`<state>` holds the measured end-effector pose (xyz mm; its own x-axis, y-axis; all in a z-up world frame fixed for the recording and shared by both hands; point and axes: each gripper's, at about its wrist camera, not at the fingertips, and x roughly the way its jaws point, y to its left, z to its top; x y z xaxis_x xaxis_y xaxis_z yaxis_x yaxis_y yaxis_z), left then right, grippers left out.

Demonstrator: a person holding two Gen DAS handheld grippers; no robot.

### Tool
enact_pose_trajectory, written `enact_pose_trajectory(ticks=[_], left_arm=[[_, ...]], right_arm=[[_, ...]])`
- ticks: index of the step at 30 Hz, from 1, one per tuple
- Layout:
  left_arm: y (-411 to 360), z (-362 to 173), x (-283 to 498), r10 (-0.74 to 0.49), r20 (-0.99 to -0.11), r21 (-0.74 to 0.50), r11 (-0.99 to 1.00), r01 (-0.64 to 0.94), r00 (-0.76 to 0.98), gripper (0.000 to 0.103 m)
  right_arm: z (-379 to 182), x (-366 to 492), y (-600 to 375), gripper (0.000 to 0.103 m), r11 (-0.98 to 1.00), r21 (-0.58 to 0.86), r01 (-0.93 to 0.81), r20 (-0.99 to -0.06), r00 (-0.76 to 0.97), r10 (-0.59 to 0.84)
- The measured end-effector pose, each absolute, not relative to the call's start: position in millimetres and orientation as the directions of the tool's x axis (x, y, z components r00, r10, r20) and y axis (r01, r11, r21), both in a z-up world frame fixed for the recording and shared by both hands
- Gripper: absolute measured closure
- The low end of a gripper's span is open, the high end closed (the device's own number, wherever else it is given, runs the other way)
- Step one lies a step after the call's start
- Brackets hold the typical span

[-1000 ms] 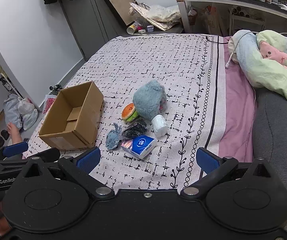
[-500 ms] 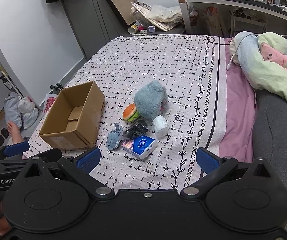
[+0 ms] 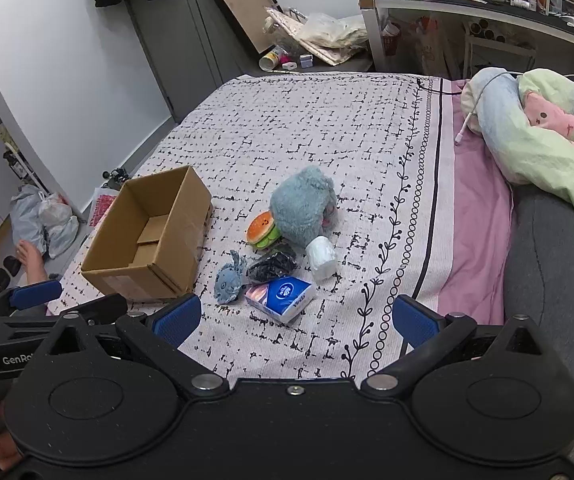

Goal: Organize soft objects

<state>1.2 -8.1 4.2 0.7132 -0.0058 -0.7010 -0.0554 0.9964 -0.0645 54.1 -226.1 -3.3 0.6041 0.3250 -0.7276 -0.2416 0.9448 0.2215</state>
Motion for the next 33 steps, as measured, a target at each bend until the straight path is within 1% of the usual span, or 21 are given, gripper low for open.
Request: enact_pose_trajectory(ticks=[12, 18, 22, 27, 29, 33], left_arm=[[-8.9, 2.5, 17.1, -0.019, -0.708, -0.08, 0.995, -0.053, 0.706, 0.004], [-12.2, -1.0, 28.1, -0.025, -0.698, -0.096, 0.994, -0.059, 0.716, 0.004], [-17.3, -8.2, 40.7, -0.021, -0.71, -0.085, 0.995, -0.056, 0.704, 0.004], [-22.5, -18.9, 55.8, -0.043, -0.715, -0.103, 0.994, -0.045, 0.697, 0.005], [-25.1, -21.5, 60.6, -0.054, -0.713, -0.111, 0.993, -0.037, 0.699, 0.006], [-33.3, -26.2, 68.5, -0.061, -0.695, -0.102, 0.995, -0.013, 0.716, 0.006]], right_arm=[[-12.7, 71.3, -226.8, 0.0, 0.934, 0.25, -0.257, -0.725, 0.59, 0.356], [-27.0, 86.8, -235.3, 0.0, 0.92, 0.304, -0.249, -0.726, 0.564, 0.393], [-39.5, 99.2, -239.2, 0.0, 0.917, 0.325, -0.231, -0.731, 0.554, 0.399], [-53.4, 112.7, -243.9, 0.001, 0.901, 0.371, -0.224, -0.72, 0.544, 0.431], [-58.4, 118.7, -245.3, 0.001, 0.897, 0.383, -0.219, -0.719, 0.54, 0.439], [-65.7, 131.3, -247.9, 0.006, 0.891, 0.404, -0.206, -0.719, 0.53, 0.449]])
